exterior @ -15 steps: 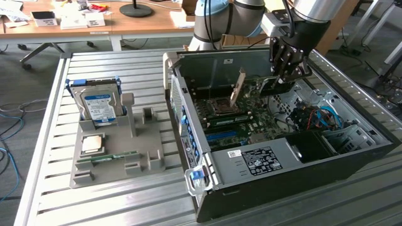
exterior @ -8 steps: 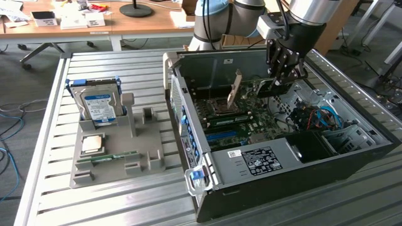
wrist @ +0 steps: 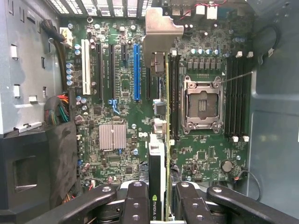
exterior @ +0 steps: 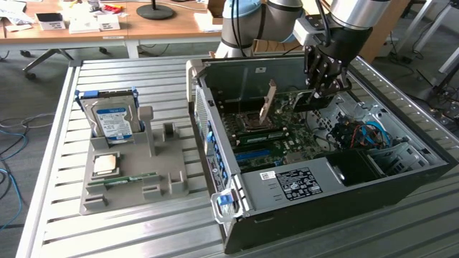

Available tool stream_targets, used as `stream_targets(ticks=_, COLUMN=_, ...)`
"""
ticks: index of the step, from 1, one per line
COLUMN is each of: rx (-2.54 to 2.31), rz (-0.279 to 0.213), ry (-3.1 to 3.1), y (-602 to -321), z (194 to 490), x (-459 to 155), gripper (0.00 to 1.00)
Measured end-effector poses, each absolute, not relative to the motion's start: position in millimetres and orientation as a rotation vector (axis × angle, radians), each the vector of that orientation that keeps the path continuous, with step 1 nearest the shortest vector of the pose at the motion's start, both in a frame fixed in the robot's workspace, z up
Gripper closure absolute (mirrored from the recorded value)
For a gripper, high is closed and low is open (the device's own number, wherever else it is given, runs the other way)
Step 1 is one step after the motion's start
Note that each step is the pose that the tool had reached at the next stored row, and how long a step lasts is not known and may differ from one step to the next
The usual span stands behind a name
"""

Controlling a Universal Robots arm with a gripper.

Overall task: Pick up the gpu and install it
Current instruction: 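Insert the gpu into the slot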

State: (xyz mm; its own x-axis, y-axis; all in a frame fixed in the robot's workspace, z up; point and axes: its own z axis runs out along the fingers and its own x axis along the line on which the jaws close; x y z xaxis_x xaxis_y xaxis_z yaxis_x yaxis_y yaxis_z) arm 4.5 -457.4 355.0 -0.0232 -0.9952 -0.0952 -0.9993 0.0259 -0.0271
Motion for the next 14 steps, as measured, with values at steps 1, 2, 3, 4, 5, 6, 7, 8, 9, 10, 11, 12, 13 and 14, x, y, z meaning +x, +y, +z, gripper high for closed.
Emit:
stream_targets(ticks=1, rx=-2.132, rz=0.072, ry=2.186, y=-457.4, z=355.0, x=4.4, gripper=0.73)
stream_targets(ticks=2, rx=-2.132, rz=0.072, ry=2.186, y=-457.5, z=355.0, x=4.4, gripper=0.73)
stream_targets(ticks=3, rx=-2.132, rz=0.072, ry=2.186, y=-457.5, z=355.0, x=4.4, gripper=0.73)
stream_targets(ticks=4, rx=-2.132, rz=0.072, ry=2.186, y=-457.4, z=355.0, x=4.4, gripper=0.73)
stream_targets(ticks=5, rx=-2.132, rz=0.073, ry=2.186, y=-457.4, z=355.0, x=4.4, gripper=0.73)
stream_targets(ticks=6, rx=-2.133, rz=0.074, ry=2.187, y=-457.5, z=355.1, x=4.4, gripper=0.73)
stream_targets(ticks=7, rx=-2.134, rz=0.075, ry=2.188, y=-457.5, z=355.1, x=4.4, gripper=0.73)
stream_targets(ticks=8, rx=-2.134, rz=0.077, ry=2.189, y=-457.5, z=355.0, x=4.4, gripper=0.73)
stream_targets(ticks=9, rx=-2.136, rz=0.079, ry=2.190, y=-457.5, z=355.0, x=4.5, gripper=0.73)
stream_targets(ticks=10, rx=-2.138, rz=0.082, ry=2.193, y=-457.4, z=354.9, x=4.7, gripper=0.73)
stream_targets(ticks=11, rx=-2.140, rz=0.084, ry=2.195, y=-457.5, z=354.9, x=4.7, gripper=0.73)
stream_targets(ticks=12, rx=-2.142, rz=0.085, ry=2.198, y=-457.5, z=355.0, x=4.6, gripper=0.73)
stream_targets(ticks=13, rx=-2.144, rz=0.084, ry=2.200, y=-457.5, z=355.0, x=4.6, gripper=0.73)
stream_targets(ticks=14, rx=-2.145, rz=0.084, ry=2.201, y=-457.5, z=355.0, x=4.6, gripper=0.73)
